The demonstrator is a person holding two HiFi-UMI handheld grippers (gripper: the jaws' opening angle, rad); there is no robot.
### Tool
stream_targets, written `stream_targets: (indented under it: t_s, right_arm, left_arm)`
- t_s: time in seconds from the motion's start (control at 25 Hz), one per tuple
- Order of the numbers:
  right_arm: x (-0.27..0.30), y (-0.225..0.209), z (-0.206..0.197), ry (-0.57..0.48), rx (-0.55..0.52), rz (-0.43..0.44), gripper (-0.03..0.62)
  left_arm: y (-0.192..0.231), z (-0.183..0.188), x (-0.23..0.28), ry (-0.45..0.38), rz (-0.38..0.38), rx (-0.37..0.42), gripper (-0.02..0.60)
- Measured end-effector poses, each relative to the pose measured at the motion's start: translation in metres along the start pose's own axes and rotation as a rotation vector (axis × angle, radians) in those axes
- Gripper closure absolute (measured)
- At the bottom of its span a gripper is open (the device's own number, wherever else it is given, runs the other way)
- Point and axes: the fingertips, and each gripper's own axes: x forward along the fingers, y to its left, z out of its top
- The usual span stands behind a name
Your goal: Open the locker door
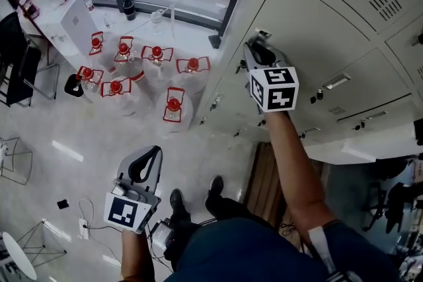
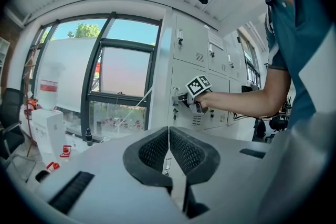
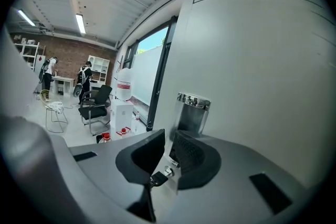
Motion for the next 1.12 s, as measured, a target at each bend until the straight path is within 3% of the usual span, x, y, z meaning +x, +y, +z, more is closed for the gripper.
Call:
stream_targets:
  t_s: [0.6, 1.12]
  right_arm:
    - [-0.086, 0.046, -0.019, 0.002, 0.013, 0.134, 0.517]
    - [-0.189, 0.058, -0.058, 0.034, 0.052, 0.115, 0.517]
  left_arm:
    - [-0.003, 0.011, -0.008, 0.019, -0.055, 0.054, 0.56]
    - [-0.017, 0.031, -0.036, -0.022, -0.106, 0.119, 0.56]
